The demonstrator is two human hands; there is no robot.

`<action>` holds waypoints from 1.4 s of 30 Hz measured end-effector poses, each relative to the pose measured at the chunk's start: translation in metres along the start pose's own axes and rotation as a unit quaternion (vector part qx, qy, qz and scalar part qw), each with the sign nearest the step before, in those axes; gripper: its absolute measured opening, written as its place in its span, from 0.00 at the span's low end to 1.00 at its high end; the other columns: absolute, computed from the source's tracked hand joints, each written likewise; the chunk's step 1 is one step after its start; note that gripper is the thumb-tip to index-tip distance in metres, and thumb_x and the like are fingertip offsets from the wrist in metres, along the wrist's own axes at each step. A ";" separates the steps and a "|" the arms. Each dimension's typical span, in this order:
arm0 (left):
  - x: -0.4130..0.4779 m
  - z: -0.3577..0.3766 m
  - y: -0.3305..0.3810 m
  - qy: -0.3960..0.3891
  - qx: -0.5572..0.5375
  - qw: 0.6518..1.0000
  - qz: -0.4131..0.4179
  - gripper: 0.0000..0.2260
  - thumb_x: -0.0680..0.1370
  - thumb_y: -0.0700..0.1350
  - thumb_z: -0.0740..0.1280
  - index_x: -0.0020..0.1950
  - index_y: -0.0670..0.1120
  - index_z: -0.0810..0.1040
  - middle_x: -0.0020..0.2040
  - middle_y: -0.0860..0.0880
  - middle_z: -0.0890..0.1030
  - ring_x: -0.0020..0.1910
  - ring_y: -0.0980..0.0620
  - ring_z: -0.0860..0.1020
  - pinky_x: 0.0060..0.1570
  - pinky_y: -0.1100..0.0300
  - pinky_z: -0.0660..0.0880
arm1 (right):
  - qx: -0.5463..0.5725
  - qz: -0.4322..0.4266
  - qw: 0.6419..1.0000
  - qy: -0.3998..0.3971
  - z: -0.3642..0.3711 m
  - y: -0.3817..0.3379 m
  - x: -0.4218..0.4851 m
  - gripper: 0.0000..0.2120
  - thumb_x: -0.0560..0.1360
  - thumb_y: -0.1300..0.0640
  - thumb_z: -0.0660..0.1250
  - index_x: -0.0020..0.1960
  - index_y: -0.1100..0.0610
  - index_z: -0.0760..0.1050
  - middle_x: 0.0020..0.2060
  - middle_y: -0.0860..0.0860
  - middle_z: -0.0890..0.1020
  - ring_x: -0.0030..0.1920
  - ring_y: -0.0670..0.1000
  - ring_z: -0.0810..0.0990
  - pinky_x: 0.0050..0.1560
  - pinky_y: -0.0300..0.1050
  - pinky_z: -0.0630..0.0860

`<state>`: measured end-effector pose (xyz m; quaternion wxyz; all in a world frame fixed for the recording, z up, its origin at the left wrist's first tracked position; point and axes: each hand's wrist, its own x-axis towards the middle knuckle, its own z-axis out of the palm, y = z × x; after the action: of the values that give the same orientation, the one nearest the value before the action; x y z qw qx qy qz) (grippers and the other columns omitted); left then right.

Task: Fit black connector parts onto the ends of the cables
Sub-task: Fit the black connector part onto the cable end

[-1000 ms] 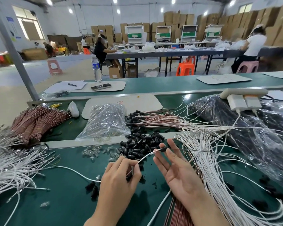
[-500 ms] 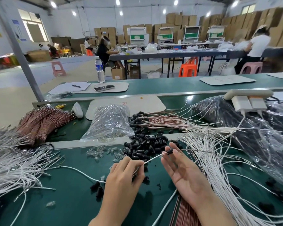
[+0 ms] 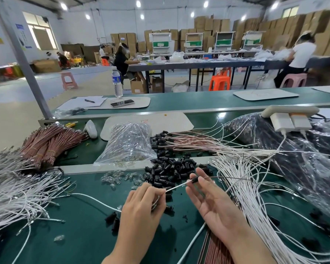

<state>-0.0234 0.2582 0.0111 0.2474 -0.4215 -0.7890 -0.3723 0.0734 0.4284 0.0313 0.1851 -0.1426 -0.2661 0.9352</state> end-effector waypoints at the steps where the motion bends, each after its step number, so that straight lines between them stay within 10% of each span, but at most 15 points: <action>1: 0.000 0.000 0.000 0.000 0.000 1.000 0.001 0.05 0.74 0.42 0.72 0.46 0.50 0.78 0.40 0.60 0.72 0.41 0.60 0.69 0.46 0.66 0.69 | -0.003 0.001 1.000 0.002 0.000 0.000 0.000 0.20 0.75 0.65 0.69 0.66 0.63 0.77 0.52 0.59 0.84 0.49 0.56 0.86 0.48 0.47 0.84; 15: -0.002 -0.005 0.002 -0.037 -0.063 0.996 -0.058 0.02 0.80 0.51 0.66 0.49 0.58 0.75 0.45 0.63 0.75 0.47 0.61 0.75 0.50 0.69 0.70 | -0.043 0.020 0.999 -0.026 -0.002 -0.002 -0.002 0.16 0.75 0.64 0.69 0.62 0.65 0.81 0.55 0.60 0.84 0.51 0.55 0.86 0.52 0.47 0.84; 29: -0.002 -0.006 -0.002 -0.002 -0.130 0.990 -0.053 0.01 0.80 0.46 0.68 0.50 0.53 0.78 0.45 0.59 0.75 0.43 0.52 0.77 0.39 0.51 0.76 | -0.086 0.030 0.993 -0.078 -0.007 -0.002 -0.002 0.15 0.77 0.60 0.70 0.63 0.57 0.82 0.51 0.52 0.85 0.46 0.49 0.83 0.51 0.45 0.82; 35: -0.002 -0.008 -0.003 0.008 -0.166 0.984 -0.064 0.02 0.81 0.50 0.66 0.49 0.57 0.76 0.45 0.59 0.77 0.45 0.52 0.78 0.40 0.52 0.77 | -0.123 0.019 0.986 -0.109 -0.006 -0.003 -0.003 0.30 0.66 0.55 0.83 0.66 0.55 0.81 0.56 0.50 0.84 0.49 0.48 0.84 0.51 0.45 0.81; 42: -0.002 -0.010 -0.002 -0.010 -0.131 0.990 -0.060 0.04 0.82 0.55 0.61 0.51 0.58 0.75 0.47 0.61 0.77 0.47 0.53 0.77 0.44 0.54 0.76 | -0.121 0.002 0.986 -0.118 -0.005 -0.001 -0.005 0.17 0.79 0.61 0.67 0.66 0.55 0.80 0.59 0.50 0.83 0.50 0.48 0.83 0.52 0.45 0.81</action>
<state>-0.0230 0.2490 0.0151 0.1593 -0.4063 -0.7598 -0.4818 0.0799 0.4295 0.0292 0.1316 -0.0533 -0.3968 0.9069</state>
